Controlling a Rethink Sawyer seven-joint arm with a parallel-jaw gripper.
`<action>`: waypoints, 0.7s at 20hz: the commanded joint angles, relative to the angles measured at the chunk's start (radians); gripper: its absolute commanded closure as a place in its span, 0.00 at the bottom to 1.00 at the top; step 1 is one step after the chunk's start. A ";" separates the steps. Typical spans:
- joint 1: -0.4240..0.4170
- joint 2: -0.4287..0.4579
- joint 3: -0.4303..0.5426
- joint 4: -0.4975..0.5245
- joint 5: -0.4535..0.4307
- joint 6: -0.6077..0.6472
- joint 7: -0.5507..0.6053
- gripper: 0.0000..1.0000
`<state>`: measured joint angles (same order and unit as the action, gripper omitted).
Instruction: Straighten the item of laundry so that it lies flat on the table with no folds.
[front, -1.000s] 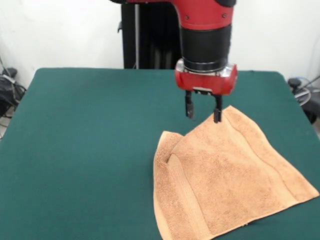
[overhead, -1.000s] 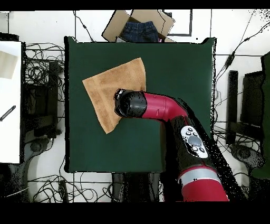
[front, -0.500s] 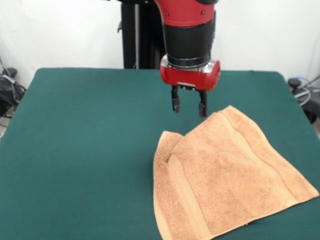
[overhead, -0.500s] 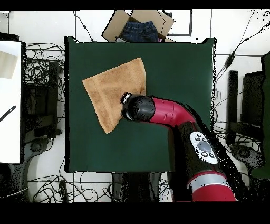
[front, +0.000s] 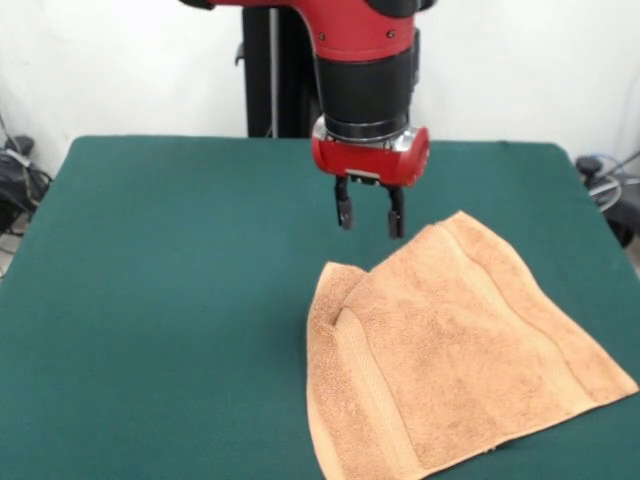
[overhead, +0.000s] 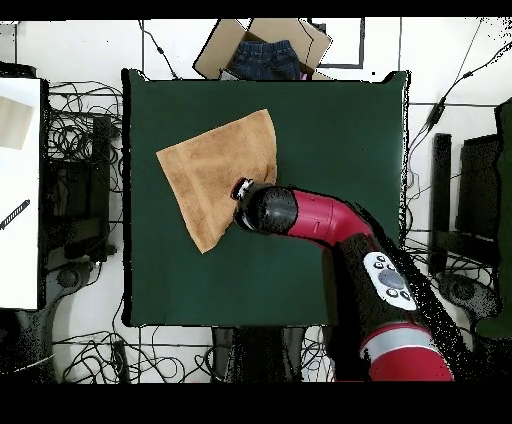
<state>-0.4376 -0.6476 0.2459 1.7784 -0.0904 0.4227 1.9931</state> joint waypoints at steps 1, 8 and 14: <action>0.004 0.068 0.084 0.020 -0.008 -0.085 0.061 0.00; 0.035 0.072 0.071 0.018 0.002 -0.106 0.091 0.00; 0.037 0.047 0.067 0.051 0.004 -0.124 0.107 0.00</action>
<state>-0.4233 -0.6067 0.2479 1.7790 -0.0902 0.3691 1.9931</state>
